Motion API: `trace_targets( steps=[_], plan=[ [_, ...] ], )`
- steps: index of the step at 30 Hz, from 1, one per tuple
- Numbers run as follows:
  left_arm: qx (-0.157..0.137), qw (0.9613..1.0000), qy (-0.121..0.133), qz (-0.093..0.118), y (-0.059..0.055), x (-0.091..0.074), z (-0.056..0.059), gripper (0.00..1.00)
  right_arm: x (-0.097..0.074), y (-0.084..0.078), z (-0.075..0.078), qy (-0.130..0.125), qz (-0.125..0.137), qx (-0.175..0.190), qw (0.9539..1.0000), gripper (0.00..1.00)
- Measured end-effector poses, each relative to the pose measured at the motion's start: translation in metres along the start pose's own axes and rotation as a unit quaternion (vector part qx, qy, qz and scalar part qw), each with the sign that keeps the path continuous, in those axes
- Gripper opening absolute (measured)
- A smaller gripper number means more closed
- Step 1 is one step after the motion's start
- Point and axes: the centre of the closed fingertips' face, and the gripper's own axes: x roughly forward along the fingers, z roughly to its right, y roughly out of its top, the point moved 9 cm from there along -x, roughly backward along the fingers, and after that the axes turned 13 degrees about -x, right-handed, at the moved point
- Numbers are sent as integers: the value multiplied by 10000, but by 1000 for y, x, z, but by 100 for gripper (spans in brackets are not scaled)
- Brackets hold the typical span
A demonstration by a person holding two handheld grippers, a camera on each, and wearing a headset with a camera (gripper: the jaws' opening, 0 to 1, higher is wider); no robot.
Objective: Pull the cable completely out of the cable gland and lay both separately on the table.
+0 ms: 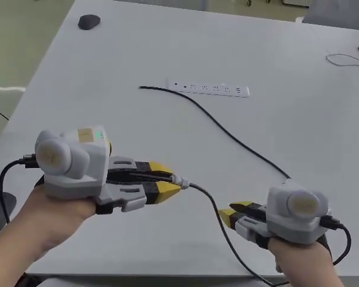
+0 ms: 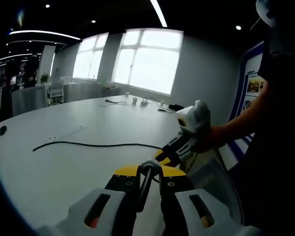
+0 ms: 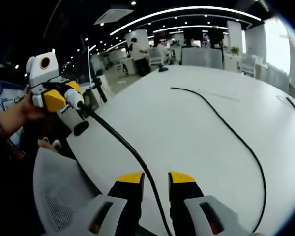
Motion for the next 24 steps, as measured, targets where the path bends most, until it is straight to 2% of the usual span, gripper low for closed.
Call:
trace_targets(
  steps=[1, 2, 4, 5, 8, 9, 11, 13, 15, 17, 19, 24],
  plan=[
    [-5, 10000, 0, -4, 0, 0, 0, 15, -3, 6, 1, -4, 40, -116, 9999, 18],
    [-13, 10000, 4, -12, -1, 0, 0, 15, -7, 17, 1, 16, 179, -371, 9991, 20],
    [-20, 10000, -2, -23, -2, 1, 1, 15, -13, 31, -2, 97, 267, -808, 9963, 23],
    [-31, 10000, -6, -27, -2, 1, 1, 15, -16, 40, -4, 148, 321, -1197, 9922, 24],
    [-45, 10000, -21, -30, -3, 2, 1, 15, -16, 55, -15, 430, 331, -1816, 9819, 29],
    [-48, 10000, -23, -35, -3, 2, 1, 15, -16, 61, -20, 454, 387, -2069, 9765, 30],
    [-44, 10000, -24, -24, -2, 3, 1, 15, -13, 65, -26, 533, 435, -2281, 9712, 31],
    [-66, 10000, -28, -16, -1, 3, 1, 15, -8, 66, -35, 687, 361, -2469, 9659, 30],
    [-93, 10000, -36, 1, -1, 3, 1, 15, -4, 69, -42, 705, 392, -2787, 9570, 27],
    [-103, 9999, -43, -4, -1, 3, 2, 15, -2, 71, -49, 786, 445, -2833, 9548, 22],
    [-104, 9999, -36, -1, -1, 3, 2, 15, 0, 72, -51, 753, 404, -2851, 9547, 19],
    [-102, 9999, -38, 0, -2, 3, 5, 15, 1, 78, -56, 761, 551, -2999, 9493, 9]
  ],
)
